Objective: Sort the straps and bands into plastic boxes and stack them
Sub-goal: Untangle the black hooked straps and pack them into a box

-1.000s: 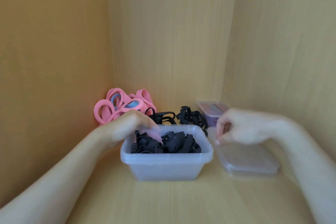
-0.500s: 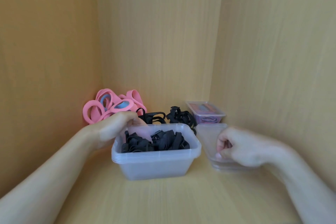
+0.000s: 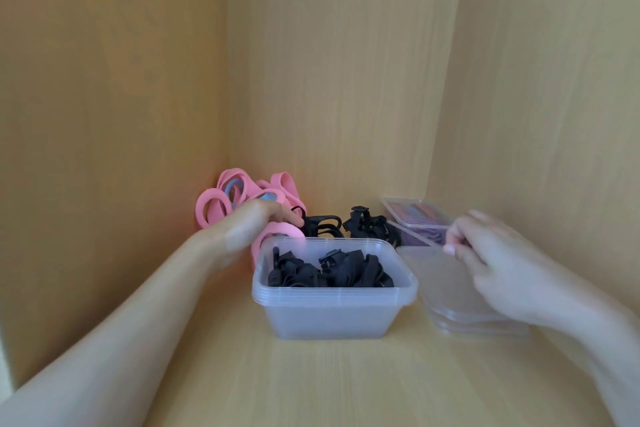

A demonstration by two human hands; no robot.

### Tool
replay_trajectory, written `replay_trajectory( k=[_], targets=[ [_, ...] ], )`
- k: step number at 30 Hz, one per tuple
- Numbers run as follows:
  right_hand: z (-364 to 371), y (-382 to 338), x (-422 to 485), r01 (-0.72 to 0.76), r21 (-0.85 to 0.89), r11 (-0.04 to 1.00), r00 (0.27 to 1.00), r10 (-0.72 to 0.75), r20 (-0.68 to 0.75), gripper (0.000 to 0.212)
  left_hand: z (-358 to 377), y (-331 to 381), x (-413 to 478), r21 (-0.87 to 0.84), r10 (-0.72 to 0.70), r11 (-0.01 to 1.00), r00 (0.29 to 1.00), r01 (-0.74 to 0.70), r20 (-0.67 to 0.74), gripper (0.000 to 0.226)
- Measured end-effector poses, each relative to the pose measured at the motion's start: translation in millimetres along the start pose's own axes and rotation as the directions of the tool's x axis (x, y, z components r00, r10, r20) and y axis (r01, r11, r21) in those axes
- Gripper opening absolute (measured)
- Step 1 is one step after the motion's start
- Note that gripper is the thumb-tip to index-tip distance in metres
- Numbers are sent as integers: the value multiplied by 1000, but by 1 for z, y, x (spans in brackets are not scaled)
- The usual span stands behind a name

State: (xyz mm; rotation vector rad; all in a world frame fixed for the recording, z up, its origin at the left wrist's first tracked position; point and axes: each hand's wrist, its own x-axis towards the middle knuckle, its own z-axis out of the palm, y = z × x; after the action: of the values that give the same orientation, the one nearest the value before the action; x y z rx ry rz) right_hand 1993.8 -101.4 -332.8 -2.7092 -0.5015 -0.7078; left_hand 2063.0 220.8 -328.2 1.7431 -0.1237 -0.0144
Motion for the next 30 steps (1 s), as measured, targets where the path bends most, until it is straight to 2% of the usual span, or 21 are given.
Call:
replay_trajectory(
  k=[1, 3, 5, 7, 9, 11, 12, 15, 16, 18, 20, 21, 23, 25, 26, 28, 30],
  targets=[
    [-2, 0, 0, 20, 9, 1000, 1000, -19, -20, 21, -1, -1, 3, 54, 23, 998, 999, -21, -34, 30],
    [-4, -3, 1, 75, 65, 995, 994, -70, -82, 18, -6, -7, 11, 161, 93, 985, 985, -69, -143, 45],
    [-5, -10, 3, 116, 138, 984, 987, -99, -127, 16, -8, -9, 14, 257, 152, 963, 956, -86, -251, 46],
    [-6, -16, 5, 139, 222, 965, 983, -108, -149, 14, -13, -13, 17, 381, 207, 922, 912, -60, -355, 35],
    [-7, -21, 9, 140, 305, 942, 983, -96, -155, 18, -19, -16, 20, 558, 285, 830, 852, 9, -439, 25],
    [-8, -26, 15, 145, 393, 908, 985, -94, -146, 24, -25, -20, 21, 690, 354, 718, 804, 94, -478, 22],
    [-9, -29, 19, 144, 448, 882, 987, -93, -135, 27, -26, -21, 21, 719, 349, 682, 803, 136, -484, 25],
    [-12, -36, 31, 132, 596, 792, 991, -99, -89, 33, -28, -20, 21, 726, 313, 668, 825, 161, -470, 32],
    [-14, -39, 34, 135, 642, 755, 991, -107, -83, 32, -28, -19, 21, 707, 311, 693, 827, 139, -468, 34],
    [-15, -45, 42, 126, 743, 657, 991, -108, -73, 17, -24, -12, 17, 603, 322, 796, 812, 46, -486, 37],
    [-15, -47, 53, 107, 827, 552, 993, -93, -67, 29, -19, -2, 10, 346, 291, 931, 805, -115, -517, 38],
    [-15, -47, 58, 107, 865, 490, 993, -99, -67, 31, -17, 4, 5, 177, 257, 965, 820, -192, -511, 40],
    [-14, -50, 66, 83, 940, 330, 992, -113, -48, 25, -15, 15, -1, -84, 239, 948, 862, -307, -446, 37],
    [-9, -49, 71, 15, 989, 150, 996, -88, -1, 18, -13, 22, -6, -247, 287, 890, 892, -383, -348, 29],
    [-5, -46, 72, -26, 996, 81, 998, -63, 31, 16, -13, 23, -7, -292, 313, 870, 902, -398, -299, 34],
    [3, -40, 74, -110, 994, 2, 994, -2, 110, 12, -12, 23, -6, -272, 351, 872, 906, -408, -237, 38],
    [7, -33, 75, -178, 984, -12, 982, 65, 179, 8, -10, 22, -4, -221, 371, 884, 905, -413, -208, 30]
  ],
)
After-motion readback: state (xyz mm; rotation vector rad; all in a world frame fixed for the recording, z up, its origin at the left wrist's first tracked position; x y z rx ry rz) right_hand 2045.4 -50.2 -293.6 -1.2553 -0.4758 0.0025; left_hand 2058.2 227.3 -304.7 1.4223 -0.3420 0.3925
